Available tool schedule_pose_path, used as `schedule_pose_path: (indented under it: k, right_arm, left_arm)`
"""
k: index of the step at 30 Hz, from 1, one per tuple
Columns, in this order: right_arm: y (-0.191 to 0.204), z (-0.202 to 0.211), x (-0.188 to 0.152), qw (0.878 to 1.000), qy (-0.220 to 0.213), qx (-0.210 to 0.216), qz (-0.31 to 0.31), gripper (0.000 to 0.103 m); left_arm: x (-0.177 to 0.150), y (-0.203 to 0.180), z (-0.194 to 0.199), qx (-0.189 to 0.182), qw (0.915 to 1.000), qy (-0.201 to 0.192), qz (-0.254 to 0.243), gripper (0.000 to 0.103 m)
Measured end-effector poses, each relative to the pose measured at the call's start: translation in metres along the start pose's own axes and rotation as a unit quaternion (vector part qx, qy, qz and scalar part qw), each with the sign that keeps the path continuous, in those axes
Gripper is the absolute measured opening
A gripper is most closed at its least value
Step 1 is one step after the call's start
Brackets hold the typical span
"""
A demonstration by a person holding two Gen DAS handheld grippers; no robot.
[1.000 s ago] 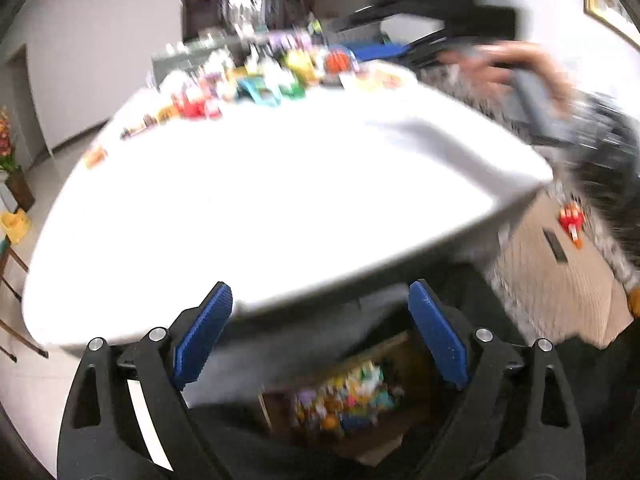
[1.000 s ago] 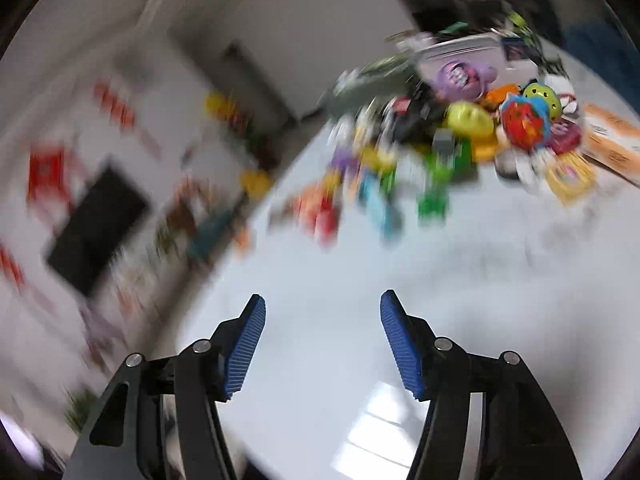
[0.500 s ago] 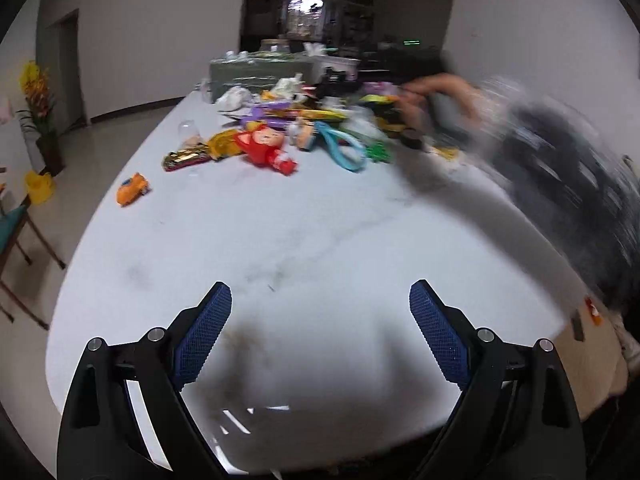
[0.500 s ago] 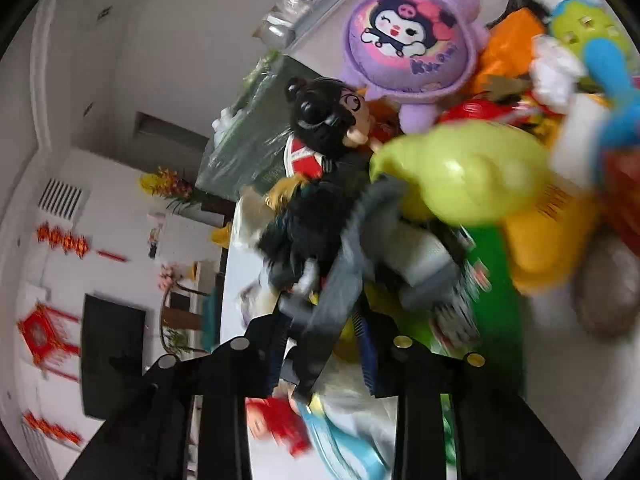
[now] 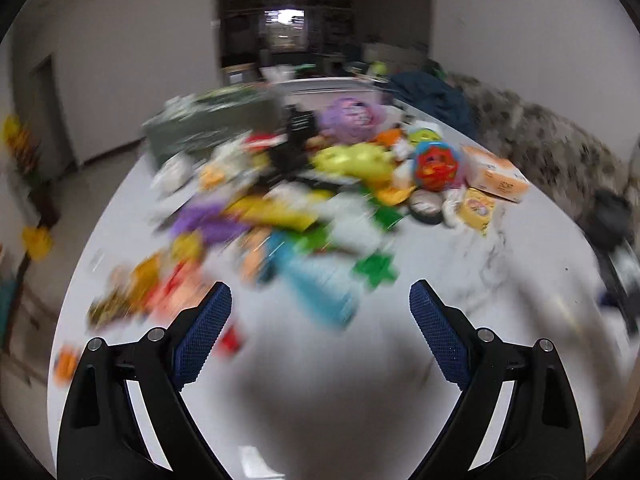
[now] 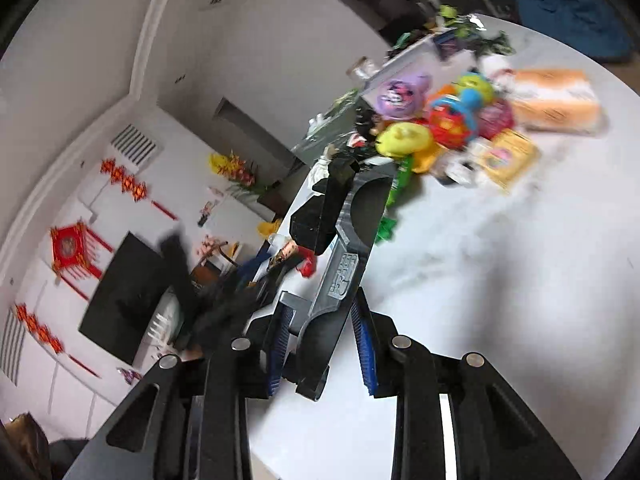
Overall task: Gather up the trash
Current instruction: 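Grasp the grey toy gun with the right gripper while the left gripper grasps white tissue, then drop the grey toy gun and white tissue into the cardboard box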
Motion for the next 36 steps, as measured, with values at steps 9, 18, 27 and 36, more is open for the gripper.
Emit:
schedule_pose_path:
  k: [9,18,27,36]
  right_arm:
    - [-0.043,0.021,-0.027,0.999,-0.004,-0.02,-0.034,0.03]
    - [-0.004,0.022,-0.045,0.999,-0.004,0.004,0.033,0.03]
    - [0.067,0.021,-0.132,0.986,0.075,0.036,0.144,0.03]
    - [0.064,-0.017,-0.253,0.95,0.237,0.013,0.205,0.03]
  left_arm:
    - [0.029,0.011,-0.095,0.033,0.9943,0.1,0.015,0.001]
    - [-0.043,-0.052,0.112,-0.065,0.995,-0.069,-0.032,0.001]
    - [-0.182,-0.099,0.205,-0.068,0.9966,-0.041,-0.021,0.001]
    - [-0.294,-0.115,0.16,-0.084,0.9911,0.098,-0.031,0.001]
Point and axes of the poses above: each gripper's, at about its wrist camera, not at the fingertips, and z roughly against the way its jaws point, y to its left, x to its top, the point moved 2 cm from there along -z, roughly the way its jaws point, and after that the axes turned 13 degrees about -x, right-handed, at the moved point
